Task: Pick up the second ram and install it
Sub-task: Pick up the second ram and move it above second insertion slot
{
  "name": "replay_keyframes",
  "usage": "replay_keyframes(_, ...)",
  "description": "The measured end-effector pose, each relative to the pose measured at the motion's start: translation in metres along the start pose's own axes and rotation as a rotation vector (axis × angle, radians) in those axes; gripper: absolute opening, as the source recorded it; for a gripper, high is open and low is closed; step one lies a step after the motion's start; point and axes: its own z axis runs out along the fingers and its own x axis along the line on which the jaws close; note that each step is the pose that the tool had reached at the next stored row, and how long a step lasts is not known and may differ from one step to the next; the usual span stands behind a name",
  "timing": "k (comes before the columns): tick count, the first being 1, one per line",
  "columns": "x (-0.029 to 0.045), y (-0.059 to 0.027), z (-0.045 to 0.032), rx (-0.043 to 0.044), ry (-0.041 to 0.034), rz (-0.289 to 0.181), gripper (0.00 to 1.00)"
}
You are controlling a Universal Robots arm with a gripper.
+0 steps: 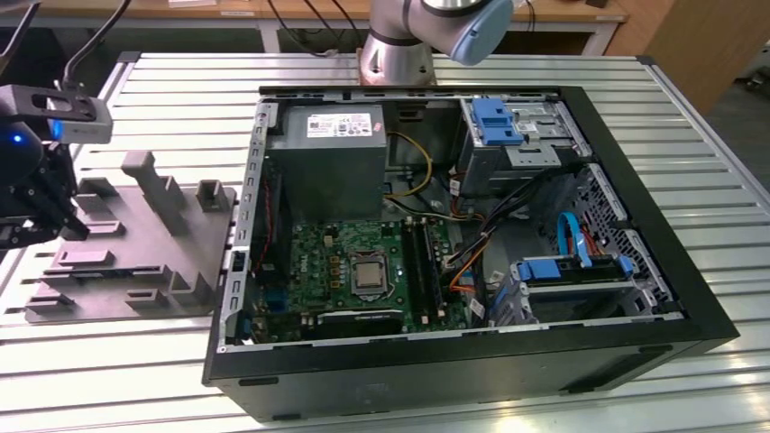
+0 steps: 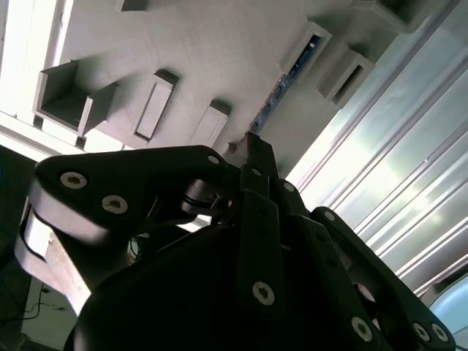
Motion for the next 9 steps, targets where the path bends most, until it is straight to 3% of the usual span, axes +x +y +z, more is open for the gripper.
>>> replay_keyframes(9, 0.0063, 0.0001, 0.016, -0.0008, 0.0003, -0.012, 0.1)
